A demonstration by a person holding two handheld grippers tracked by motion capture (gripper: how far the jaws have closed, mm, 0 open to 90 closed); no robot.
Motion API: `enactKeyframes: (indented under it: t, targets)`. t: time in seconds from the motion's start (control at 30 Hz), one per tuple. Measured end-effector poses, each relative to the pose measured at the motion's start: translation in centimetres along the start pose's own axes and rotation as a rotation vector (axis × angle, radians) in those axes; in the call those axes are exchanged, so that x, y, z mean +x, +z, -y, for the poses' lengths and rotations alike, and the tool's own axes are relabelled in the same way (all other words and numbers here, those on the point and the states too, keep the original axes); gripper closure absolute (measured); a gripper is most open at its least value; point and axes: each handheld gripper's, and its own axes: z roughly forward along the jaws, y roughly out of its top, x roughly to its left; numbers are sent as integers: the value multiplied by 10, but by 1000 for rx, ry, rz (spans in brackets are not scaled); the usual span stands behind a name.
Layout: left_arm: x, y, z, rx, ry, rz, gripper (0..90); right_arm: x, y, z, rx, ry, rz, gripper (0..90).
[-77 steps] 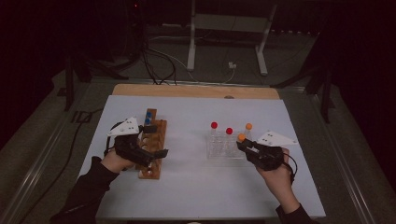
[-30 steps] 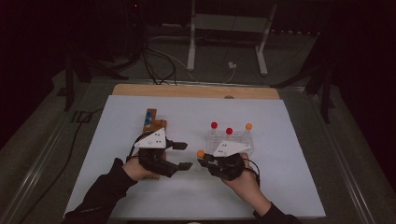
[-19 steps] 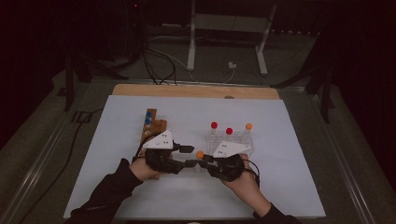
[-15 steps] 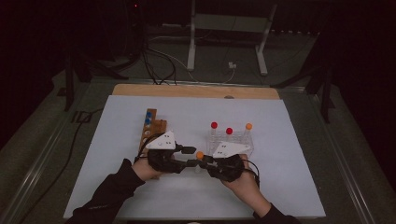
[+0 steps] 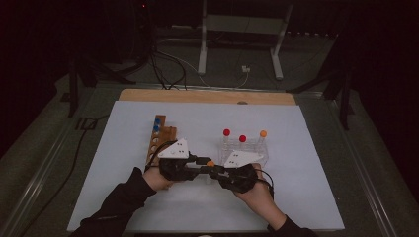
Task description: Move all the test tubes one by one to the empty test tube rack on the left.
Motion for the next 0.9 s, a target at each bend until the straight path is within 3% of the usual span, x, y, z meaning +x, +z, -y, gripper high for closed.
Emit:
enactKeyframes:
  t: [0.13, 0.23, 0.47, 0.67, 0.77, 0.9]
  targets:
    - [0, -2, -1, -8, 0, -1, 708, -1, 0, 0, -10, 4, -3, 739]
    - [2, -6, -3, -12, -5, -23, 709, -1, -3, 0, -25, 9, 9, 676]
    - [10, -25, -9, -38, -14, -65, 708, -5, -10, 0, -75, 39, 27, 418]
    - [18, -44, -15, -42, -26, -147, 708, -5, -14, -1, -113, 70, 48, 149]
    - [23, -53, -16, -54, -36, -187, 709, -6, -17, -1, -145, 93, 60, 84]
    - [28, -64, -17, -56, -43, -240, 709, -8, -20, -1, -150, 95, 60, 16]
